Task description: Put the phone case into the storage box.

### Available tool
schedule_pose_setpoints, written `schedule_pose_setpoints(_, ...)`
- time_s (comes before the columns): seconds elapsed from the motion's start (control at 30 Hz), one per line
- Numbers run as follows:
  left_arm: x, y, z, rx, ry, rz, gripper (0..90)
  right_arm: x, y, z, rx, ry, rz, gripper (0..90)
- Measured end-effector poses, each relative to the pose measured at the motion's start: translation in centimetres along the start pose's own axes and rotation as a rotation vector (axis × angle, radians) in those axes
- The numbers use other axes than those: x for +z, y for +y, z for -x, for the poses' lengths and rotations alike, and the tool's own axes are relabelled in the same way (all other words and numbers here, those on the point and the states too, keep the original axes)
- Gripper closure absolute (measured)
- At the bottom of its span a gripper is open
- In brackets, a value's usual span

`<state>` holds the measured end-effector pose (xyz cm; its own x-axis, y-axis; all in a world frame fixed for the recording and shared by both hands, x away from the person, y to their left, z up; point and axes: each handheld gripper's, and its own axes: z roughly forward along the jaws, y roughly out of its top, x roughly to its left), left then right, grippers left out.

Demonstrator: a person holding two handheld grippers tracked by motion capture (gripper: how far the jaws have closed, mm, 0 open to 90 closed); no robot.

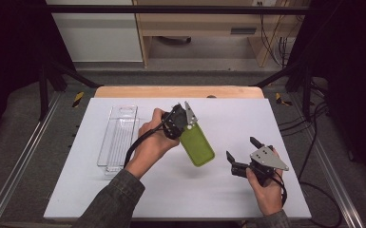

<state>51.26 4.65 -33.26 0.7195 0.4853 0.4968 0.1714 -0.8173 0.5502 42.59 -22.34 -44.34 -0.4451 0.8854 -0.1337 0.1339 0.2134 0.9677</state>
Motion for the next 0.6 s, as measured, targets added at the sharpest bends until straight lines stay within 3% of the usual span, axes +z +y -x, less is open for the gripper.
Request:
schedule_pose_setpoints(0.2, -1.3, -1.1, -1.0, -0.004, 0.034, 0.007, 87.5, -0.6, -0.8, 0.3, 0.022, -0.005, -0.006, 4.8)
schedule_pose_setpoints(0.4, -2.5, -1.9, -1.8, -0.001, 0.061, 0.013, 87.5, -1.2, -1.4, 0.5, 0.07, -0.01, 0.027, 4.0)
schedule_pose_setpoints(0.6, -3.1, -2.6, -2.5, -0.003, 0.085, 0.009, 87.5, -1.5, -1.6, 0.4, 0.044, -0.013, 0.052, 4.6)
